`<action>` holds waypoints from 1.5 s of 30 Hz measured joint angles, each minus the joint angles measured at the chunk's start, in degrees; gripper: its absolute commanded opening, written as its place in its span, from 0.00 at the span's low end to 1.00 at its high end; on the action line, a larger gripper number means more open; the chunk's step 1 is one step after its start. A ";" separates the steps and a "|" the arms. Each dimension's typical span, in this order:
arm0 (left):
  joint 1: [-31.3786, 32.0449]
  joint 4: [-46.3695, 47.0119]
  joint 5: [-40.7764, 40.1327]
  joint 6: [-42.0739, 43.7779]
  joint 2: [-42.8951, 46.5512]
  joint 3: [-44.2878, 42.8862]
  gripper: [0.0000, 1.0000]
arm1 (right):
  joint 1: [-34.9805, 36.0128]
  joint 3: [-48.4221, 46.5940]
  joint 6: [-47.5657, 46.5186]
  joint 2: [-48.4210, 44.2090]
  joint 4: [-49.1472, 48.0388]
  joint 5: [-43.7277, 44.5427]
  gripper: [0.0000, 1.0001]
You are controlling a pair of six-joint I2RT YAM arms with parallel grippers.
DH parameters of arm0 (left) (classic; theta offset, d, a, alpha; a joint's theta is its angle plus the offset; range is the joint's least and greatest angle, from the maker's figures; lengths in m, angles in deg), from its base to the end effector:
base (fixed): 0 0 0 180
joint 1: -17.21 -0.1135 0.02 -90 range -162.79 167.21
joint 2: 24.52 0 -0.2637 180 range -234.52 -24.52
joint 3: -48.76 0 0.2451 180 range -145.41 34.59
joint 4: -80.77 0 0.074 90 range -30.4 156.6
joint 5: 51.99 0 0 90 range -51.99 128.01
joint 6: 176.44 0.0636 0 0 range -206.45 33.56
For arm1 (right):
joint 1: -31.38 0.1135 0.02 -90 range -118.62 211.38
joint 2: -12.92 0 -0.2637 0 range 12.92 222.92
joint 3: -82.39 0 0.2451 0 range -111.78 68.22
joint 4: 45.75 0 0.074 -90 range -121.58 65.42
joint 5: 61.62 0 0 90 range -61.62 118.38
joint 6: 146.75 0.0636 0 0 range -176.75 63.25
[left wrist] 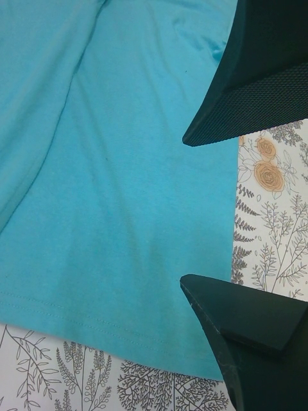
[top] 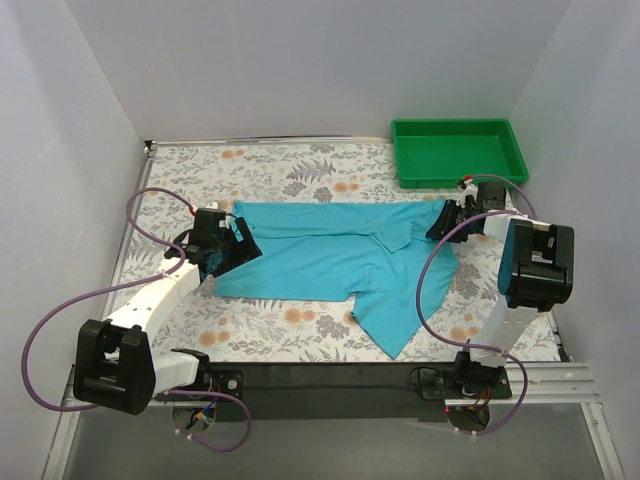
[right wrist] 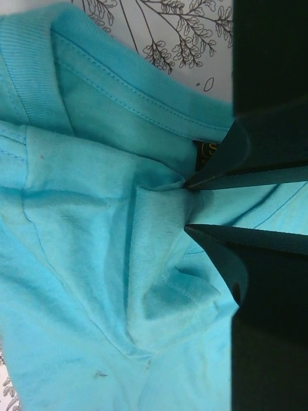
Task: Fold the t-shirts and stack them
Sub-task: Fold the tshirt
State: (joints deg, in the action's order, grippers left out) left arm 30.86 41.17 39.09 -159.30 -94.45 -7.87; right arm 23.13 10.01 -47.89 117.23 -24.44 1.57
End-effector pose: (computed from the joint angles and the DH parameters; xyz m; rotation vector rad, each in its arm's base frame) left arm 0.2437 -0.0604 0.1951 -1.2843 2.2770 -0.6191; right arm 0.3717 -0.0249 0.1346 0.1722 2.4453 0.5867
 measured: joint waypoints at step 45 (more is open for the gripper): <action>0.00 -0.55 0.26 1.51 -0.48 0.72 0.75 | 0.02 -7.56 5.60 -3.89 28.46 0.04 0.02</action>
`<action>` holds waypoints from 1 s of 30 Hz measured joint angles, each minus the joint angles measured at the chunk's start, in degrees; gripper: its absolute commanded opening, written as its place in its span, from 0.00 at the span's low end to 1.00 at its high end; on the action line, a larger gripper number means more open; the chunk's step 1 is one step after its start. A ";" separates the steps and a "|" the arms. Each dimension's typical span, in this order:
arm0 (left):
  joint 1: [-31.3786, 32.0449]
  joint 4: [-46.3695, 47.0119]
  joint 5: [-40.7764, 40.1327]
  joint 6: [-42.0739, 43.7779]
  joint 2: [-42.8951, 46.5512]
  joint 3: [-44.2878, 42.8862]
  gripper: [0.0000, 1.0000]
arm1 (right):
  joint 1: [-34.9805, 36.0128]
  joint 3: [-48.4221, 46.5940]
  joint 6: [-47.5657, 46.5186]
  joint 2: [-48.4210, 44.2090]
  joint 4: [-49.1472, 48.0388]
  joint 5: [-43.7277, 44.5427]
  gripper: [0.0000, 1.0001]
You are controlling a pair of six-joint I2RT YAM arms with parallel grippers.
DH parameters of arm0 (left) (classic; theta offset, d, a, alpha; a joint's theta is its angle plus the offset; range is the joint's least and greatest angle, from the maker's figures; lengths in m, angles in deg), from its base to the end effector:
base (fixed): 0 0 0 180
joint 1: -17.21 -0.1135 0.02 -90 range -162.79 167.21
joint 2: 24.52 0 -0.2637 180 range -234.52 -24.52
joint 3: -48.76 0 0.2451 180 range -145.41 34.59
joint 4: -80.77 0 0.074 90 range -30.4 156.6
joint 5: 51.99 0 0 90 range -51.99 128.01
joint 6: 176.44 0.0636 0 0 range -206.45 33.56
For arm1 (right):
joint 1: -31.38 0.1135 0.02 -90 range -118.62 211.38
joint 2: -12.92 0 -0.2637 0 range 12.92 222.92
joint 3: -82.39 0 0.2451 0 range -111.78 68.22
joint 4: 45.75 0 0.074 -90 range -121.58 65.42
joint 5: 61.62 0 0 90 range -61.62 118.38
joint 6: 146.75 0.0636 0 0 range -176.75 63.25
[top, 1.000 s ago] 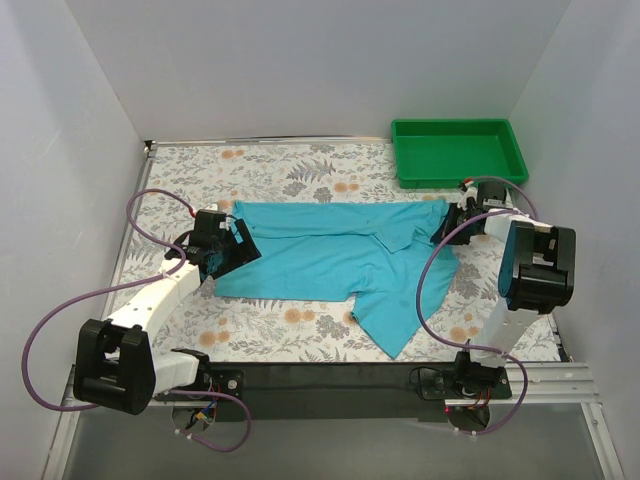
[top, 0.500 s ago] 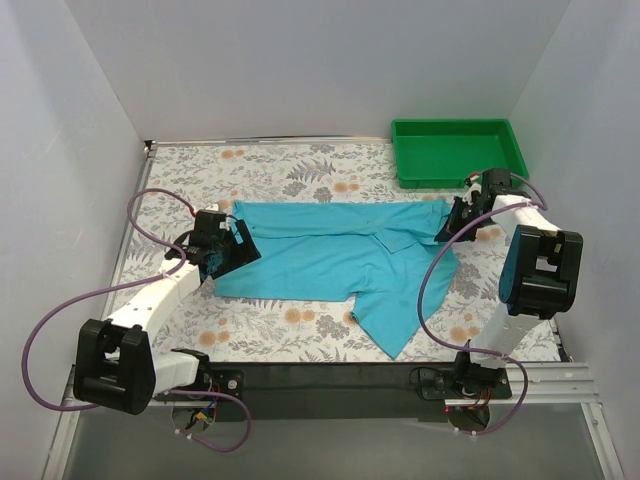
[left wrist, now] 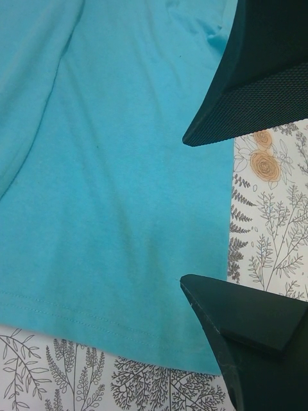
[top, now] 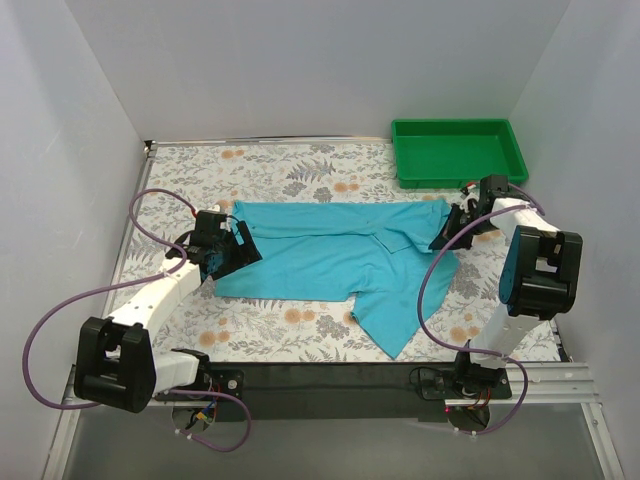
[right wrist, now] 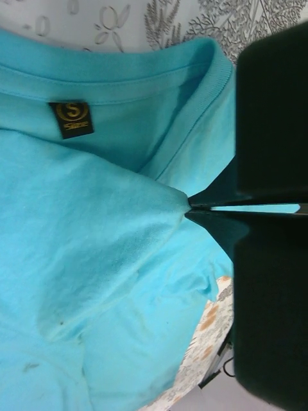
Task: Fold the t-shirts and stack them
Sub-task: Fold the tshirt
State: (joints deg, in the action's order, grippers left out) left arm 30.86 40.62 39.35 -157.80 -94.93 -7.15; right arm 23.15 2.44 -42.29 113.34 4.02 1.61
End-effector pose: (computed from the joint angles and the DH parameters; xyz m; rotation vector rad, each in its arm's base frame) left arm 0.2411 -0.0601 0.1884 -1.2655 2.3171 -0.5912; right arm 0.3421 -0.0205 0.1641 0.4287 2.7156 0.6787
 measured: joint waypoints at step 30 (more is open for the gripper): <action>-0.02 -0.63 0.59 -0.44 -1.51 0.00 0.75 | 26.36 -6.01 -9.25 -5.99 -2.40 18.51 0.36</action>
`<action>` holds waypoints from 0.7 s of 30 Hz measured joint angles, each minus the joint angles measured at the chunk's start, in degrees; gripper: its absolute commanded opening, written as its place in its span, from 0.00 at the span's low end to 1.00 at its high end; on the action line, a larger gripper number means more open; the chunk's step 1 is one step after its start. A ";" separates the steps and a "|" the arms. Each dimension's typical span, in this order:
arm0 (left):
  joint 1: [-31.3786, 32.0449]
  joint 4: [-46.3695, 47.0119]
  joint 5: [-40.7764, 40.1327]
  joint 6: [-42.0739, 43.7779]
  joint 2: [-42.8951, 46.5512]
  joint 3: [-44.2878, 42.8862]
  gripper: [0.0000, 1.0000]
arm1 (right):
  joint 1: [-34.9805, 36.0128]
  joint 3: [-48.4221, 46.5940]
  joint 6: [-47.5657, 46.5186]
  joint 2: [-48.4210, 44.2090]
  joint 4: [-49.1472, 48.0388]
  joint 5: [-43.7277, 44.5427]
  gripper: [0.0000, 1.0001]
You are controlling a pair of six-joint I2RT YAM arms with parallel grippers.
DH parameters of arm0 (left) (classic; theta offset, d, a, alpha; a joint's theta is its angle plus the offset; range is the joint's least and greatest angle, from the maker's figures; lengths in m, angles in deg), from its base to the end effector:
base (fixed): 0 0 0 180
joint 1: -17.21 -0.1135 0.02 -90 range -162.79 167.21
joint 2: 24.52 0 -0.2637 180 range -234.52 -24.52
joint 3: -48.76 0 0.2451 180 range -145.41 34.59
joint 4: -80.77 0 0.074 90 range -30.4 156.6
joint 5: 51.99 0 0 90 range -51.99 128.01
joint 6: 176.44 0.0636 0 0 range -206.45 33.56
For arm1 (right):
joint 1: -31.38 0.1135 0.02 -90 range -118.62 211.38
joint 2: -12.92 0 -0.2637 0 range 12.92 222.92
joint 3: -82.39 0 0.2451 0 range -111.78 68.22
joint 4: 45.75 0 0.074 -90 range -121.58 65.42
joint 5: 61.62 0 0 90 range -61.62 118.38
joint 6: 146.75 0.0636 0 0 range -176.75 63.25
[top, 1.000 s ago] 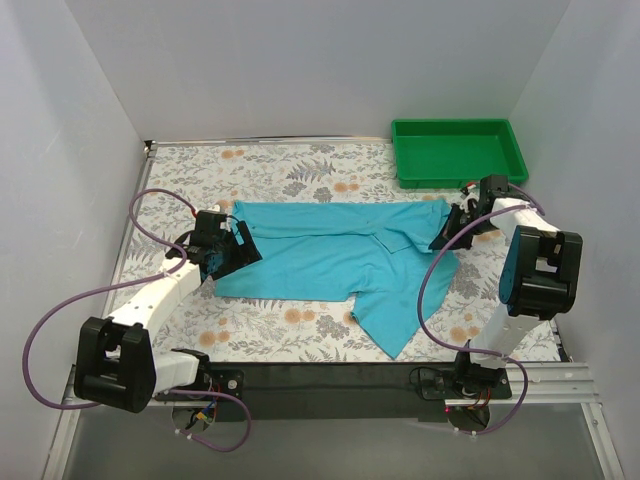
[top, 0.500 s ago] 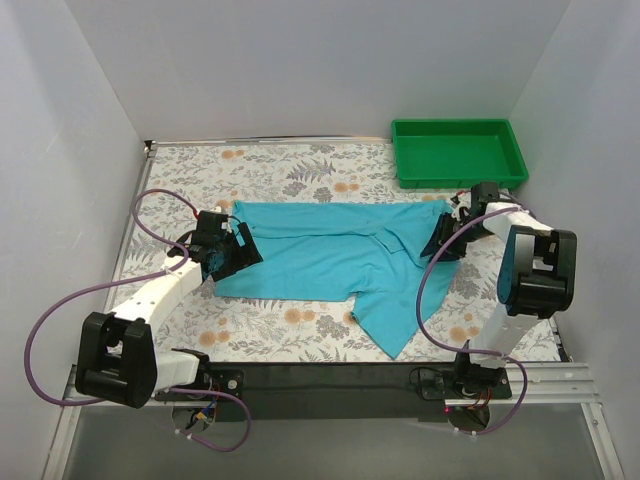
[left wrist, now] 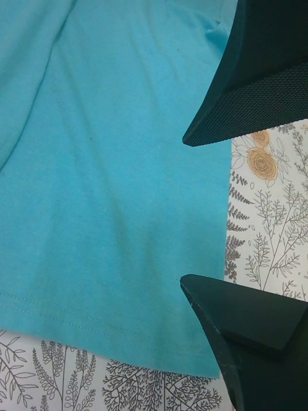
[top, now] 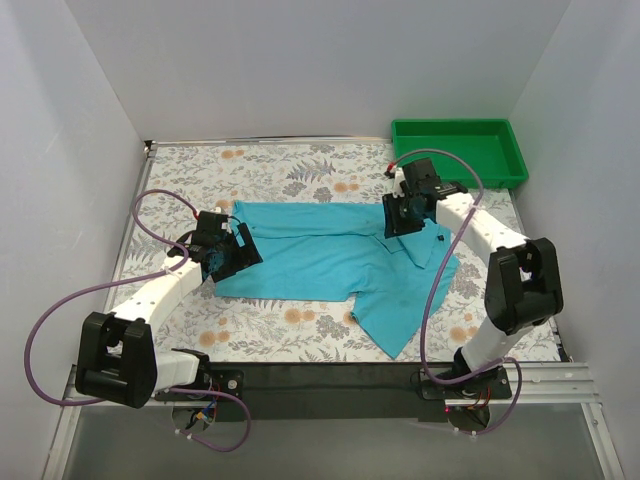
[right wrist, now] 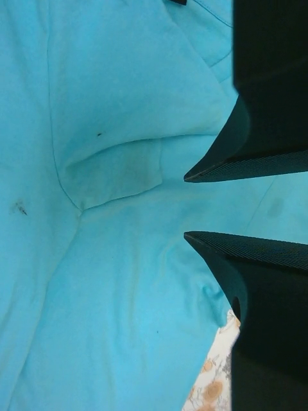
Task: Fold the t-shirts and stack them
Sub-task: Fold the tshirt
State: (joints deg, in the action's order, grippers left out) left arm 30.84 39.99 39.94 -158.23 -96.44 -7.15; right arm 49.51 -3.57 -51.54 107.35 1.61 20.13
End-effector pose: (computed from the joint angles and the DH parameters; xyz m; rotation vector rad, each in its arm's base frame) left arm 0.2416 -0.0608 0.1815 -1.2907 2.3486 -0.5752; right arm 0.3390 0.1206 0.2270 -0.3451 2.5426 0.3407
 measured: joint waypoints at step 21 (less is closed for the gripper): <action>0.02 -1.46 -0.44 -0.07 0.02 -0.26 0.75 | 4.50 -0.04 -1.84 10.64 -3.63 10.03 0.24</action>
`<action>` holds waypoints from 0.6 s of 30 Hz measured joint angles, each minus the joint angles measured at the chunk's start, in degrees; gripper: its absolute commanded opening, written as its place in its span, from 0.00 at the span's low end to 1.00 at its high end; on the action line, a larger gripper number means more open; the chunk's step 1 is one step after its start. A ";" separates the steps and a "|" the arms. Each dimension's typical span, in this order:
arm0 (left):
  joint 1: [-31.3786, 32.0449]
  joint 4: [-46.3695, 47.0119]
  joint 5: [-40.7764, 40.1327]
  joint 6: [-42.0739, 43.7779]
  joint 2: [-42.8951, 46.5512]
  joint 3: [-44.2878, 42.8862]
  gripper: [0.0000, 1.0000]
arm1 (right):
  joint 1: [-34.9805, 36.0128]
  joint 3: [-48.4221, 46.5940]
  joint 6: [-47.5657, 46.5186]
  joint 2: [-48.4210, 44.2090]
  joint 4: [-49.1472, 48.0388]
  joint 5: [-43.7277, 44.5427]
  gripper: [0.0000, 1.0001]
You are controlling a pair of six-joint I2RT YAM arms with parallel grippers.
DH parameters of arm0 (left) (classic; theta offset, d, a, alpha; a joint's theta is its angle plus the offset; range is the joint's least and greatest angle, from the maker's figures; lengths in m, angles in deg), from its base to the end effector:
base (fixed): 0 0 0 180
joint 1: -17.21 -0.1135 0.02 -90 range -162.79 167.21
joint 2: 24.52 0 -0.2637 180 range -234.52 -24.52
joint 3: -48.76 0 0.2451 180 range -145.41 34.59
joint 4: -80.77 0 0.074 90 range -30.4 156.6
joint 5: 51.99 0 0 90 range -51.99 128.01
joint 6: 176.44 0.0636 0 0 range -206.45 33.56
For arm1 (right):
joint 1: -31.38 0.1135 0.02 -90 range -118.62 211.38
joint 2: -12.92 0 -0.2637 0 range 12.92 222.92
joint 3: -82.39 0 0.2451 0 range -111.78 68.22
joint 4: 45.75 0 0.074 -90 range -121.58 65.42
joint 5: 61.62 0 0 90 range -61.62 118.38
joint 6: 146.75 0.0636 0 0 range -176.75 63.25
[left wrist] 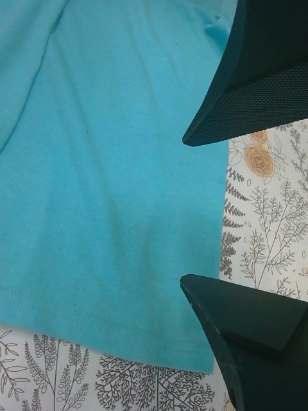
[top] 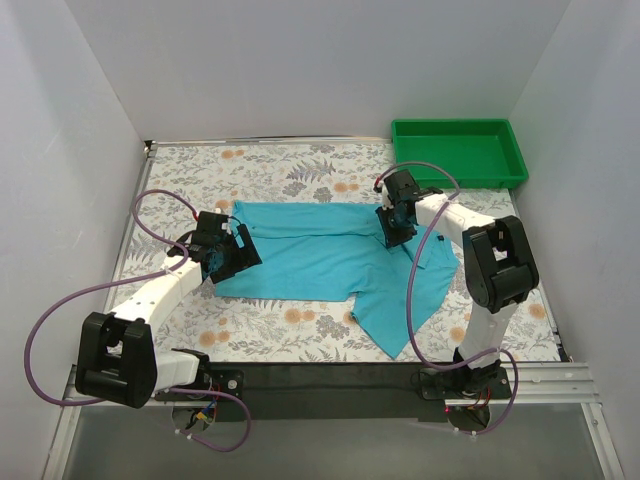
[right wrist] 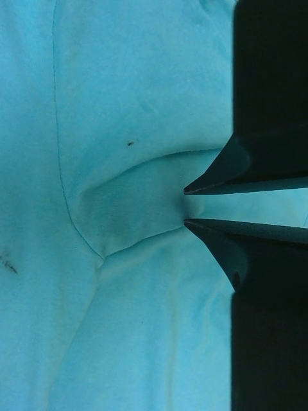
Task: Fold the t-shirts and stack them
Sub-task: Fold the tshirt
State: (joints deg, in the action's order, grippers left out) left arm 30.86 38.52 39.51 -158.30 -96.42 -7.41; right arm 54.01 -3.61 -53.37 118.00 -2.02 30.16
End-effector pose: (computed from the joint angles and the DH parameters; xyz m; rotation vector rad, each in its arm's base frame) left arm 0.2396 -0.0599 0.1811 -1.3023 2.3600 -0.5510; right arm 0.3544 0.1456 0.1656 -0.4366 2.6345 0.1049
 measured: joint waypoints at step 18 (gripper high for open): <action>0.00 -0.22 -0.87 0.02 0.00 0.00 0.75 | 0.26 0.46 -0.76 1.81 -0.81 -0.15 0.28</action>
State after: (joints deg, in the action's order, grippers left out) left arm 30.86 38.31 38.63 -158.28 -96.42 -7.41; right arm 54.27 -3.15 -54.14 119.81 -2.83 30.00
